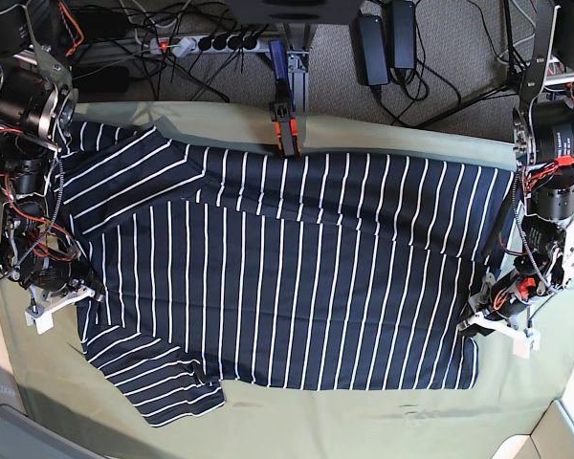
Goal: Fold the T-shirt properly
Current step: 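Lower the left gripper and grasp the shirt's opposite side edge, then drag the gripped edge with both grippers, folding the shirt lengthwise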
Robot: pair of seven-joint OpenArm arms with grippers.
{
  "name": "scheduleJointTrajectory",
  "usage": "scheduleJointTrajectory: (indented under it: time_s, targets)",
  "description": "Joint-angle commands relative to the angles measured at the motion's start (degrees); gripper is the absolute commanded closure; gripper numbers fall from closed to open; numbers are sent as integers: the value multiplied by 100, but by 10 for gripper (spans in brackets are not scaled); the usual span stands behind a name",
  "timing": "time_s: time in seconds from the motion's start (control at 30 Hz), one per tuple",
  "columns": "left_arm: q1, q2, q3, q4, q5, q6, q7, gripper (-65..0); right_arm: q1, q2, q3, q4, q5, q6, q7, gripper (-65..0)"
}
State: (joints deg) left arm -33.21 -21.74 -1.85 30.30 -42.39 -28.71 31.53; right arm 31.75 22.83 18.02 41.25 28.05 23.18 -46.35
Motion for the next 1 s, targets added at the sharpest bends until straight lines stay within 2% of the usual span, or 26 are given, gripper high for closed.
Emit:
scheduleJointTrajectory:
  time_s: [0.0, 0.03, 0.13, 0.27, 0.37, 0.47, 0.63, 0.83, 0.97]
  targets:
    - [-186, -96, -9, 76, -68, -166, -68, -29, 125, 98, 13, 101, 22, 363, -20, 0]
    - [-186, -105, -9, 76, -68, -297, -63, 0, 125, 101, 13, 101, 55, 363, -22, 0]
    - [-181, -142, -9, 76, -431, -1129, 216, 0, 122, 125, 13, 101, 181, 363, -164, 0]
    - [-179, -275, -9, 90, -1670, -1129, 1054, 0, 114, 219, 13, 103, 444, 428, -586, 0]
    - [-149, -420, -9, 114, -1980, -1129, 1495, 0, 83, 326, 13, 103, 599, 455, -643, 0]
    - [-50, -568, -9, 127, -2312, -1129, 1687, 0, 74, 442, 13, 103, 726, 457, -717, 0]
    - [221, -750, -9, 505, -2470, -1129, 1917, 0, 72, 584, 13, 103, 1040, 584, -1073, 0]
    - [874, -997, -9, 1851, -2472, -1129, 1958, 0, 22, 765, 13, 118, 1154, 625, -1314, 0]
    - [1220, -1268, -9, 2527, -2562, -1129, 1961, 0, -339, 1025, 13, 286, 1602, 697, -1392, 0]
